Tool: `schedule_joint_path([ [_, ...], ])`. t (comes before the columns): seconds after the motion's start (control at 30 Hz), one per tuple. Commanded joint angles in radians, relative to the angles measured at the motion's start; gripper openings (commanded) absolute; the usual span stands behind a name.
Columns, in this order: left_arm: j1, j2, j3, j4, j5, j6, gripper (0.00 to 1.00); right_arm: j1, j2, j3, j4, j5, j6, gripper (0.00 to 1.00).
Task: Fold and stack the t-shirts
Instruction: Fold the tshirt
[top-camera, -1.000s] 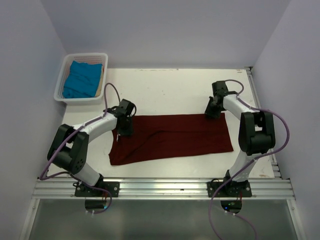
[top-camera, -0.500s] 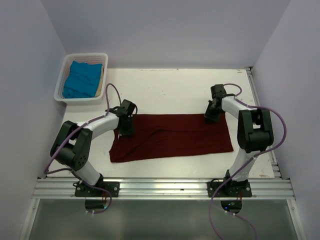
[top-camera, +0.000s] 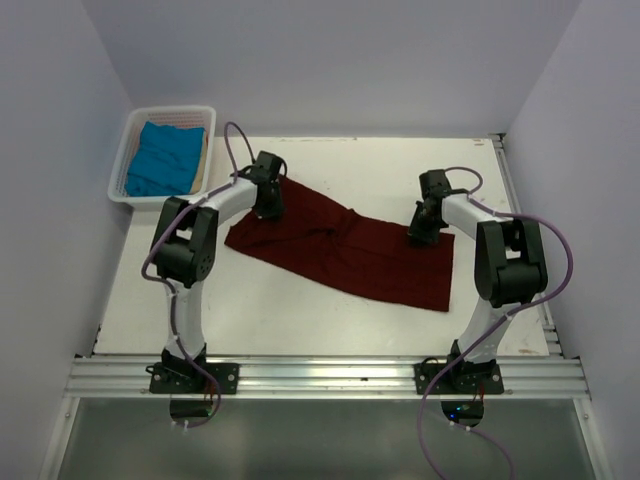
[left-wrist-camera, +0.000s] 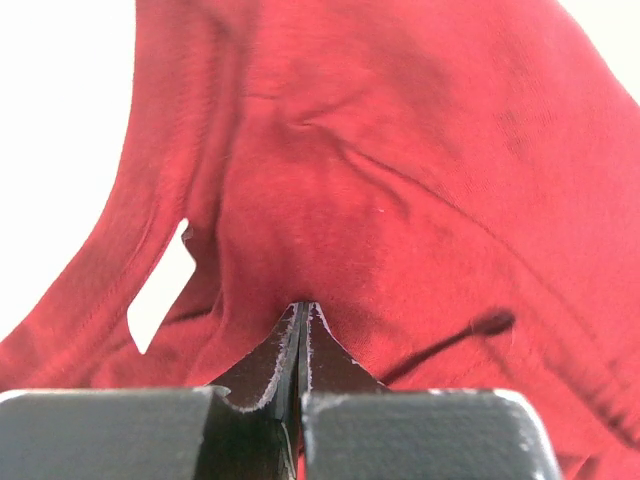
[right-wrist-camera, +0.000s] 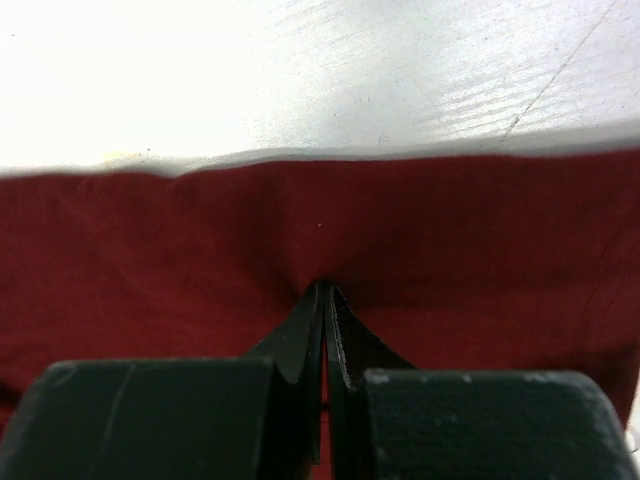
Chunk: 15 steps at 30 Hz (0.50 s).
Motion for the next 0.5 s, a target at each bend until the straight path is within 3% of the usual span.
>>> schedule_joint_path([
  [0.0, 0.048, 0.163, 0.125, -0.011, -0.019, 0.019, 0.00, 0.001, 0.028, -0.044, -0.018, 0.093, -0.015, 0.00],
  [0.3, 0.086, 0.404, 0.623, -0.088, 0.142, 0.077, 0.00, 0.058, -0.033, -0.078, -0.049, 0.076, 0.016, 0.00],
  [0.47, 0.088, 0.454, 0.696, -0.035, 0.257, 0.116, 0.00, 0.142, -0.059, -0.151, -0.036, 0.045, 0.054, 0.00],
])
